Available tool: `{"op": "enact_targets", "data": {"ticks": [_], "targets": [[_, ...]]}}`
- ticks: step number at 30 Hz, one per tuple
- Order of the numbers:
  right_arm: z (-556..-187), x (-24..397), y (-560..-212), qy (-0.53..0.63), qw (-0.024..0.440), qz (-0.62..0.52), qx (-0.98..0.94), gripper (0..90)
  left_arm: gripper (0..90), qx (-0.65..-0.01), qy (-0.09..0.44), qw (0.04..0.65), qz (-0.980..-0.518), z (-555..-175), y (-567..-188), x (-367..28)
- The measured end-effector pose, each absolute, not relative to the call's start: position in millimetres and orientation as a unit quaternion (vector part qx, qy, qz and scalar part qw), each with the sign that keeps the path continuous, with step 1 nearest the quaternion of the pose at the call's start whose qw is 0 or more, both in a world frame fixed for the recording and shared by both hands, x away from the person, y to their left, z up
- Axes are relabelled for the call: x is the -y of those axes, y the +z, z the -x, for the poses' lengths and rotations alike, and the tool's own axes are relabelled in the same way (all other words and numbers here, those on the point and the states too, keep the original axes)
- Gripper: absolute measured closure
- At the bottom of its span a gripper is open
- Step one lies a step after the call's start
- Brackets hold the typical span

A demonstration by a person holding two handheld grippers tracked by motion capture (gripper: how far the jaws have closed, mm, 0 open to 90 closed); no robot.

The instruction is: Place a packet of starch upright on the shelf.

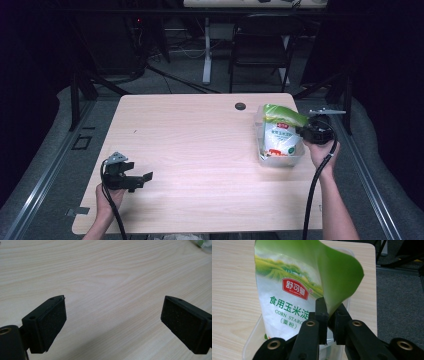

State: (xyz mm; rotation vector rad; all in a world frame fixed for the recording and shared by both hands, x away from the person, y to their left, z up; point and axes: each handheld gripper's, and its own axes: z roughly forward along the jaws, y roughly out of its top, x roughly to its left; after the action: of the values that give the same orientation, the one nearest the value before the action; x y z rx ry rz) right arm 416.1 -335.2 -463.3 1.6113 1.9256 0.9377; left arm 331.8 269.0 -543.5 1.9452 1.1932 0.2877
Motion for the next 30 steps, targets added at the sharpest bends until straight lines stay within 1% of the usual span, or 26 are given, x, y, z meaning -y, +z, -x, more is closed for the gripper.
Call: {"op": "enact_targets", "data": {"ticks": [15,18,21,24,27,30], "targets": [[-424.9,334.4,-463.1,0.329,0.23,-0.593,-0.698,83.6,6.1,-0.464,0.112,0.411,-0.776,-333.1,-541.9,-266.0],[-426.8,334.8,-463.2,0.328,0.23,-0.597,-0.695,82.1,6.1,-0.462,0.112,0.412,-0.777,-333.5,-542.4,-265.2],[-425.2,335.1,-462.0,0.331,0.231,-0.598,-0.692,75.8,6.1,-0.46,0.111,0.414,-0.777,-333.9,-541.9,-264.4],[-420.7,336.3,-459.8,0.34,0.229,-0.602,-0.685,66.4,6.1,-0.459,0.112,0.414,-0.778,-334.2,-542.0,-263.6],[-415.3,337.0,-455.7,0.342,0.228,-0.6,-0.686,51.9,6.1,-0.456,0.111,0.414,-0.78,-334.1,-541.9,-263.1],[-407.8,336.8,-448.6,0.354,0.228,-0.598,-0.682,42.5,6.1,-0.457,0.109,0.414,-0.78,-333.8,-541.5,-263.4]]}}
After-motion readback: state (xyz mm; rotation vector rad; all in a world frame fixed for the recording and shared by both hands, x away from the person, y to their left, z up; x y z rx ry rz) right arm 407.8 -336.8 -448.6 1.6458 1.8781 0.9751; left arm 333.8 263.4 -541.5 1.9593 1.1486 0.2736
